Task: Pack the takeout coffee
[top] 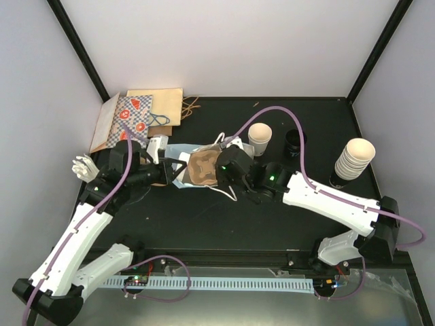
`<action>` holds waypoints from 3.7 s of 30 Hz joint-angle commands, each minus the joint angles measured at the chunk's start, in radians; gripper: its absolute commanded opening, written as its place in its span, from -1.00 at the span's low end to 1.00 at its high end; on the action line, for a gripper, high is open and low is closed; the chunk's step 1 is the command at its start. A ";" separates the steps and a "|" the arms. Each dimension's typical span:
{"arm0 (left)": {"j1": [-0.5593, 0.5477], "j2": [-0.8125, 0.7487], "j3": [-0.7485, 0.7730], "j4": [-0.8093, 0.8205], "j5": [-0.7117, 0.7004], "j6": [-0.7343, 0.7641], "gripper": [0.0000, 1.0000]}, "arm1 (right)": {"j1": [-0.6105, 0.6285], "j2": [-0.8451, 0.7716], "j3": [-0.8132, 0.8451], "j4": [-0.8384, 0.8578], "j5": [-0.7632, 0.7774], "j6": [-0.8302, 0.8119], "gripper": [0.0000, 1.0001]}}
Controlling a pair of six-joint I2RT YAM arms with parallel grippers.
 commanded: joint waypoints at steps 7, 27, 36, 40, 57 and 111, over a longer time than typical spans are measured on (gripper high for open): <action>-0.003 -0.042 -0.047 0.039 0.084 -0.045 -0.97 | 0.002 0.063 0.061 -0.062 0.080 -0.042 -0.24; -0.005 -0.081 -0.143 0.243 0.301 -0.225 -0.97 | 0.027 -0.009 0.153 -0.251 0.168 -0.082 -0.22; -0.015 -0.114 -0.212 0.342 0.384 -0.341 -0.97 | 0.030 -0.009 0.245 -0.453 0.096 -0.063 -0.20; -0.018 -0.125 -0.248 0.319 0.367 -0.322 -0.97 | 0.031 -0.014 0.195 -0.459 0.090 -0.045 -0.21; -0.014 -0.161 -0.071 0.066 0.193 -0.076 0.44 | 0.113 -0.033 0.104 -0.420 0.072 -0.001 -0.22; -0.483 0.474 0.561 -0.261 -0.242 0.726 0.22 | 0.135 -0.300 -0.260 -0.136 0.031 -0.155 -0.26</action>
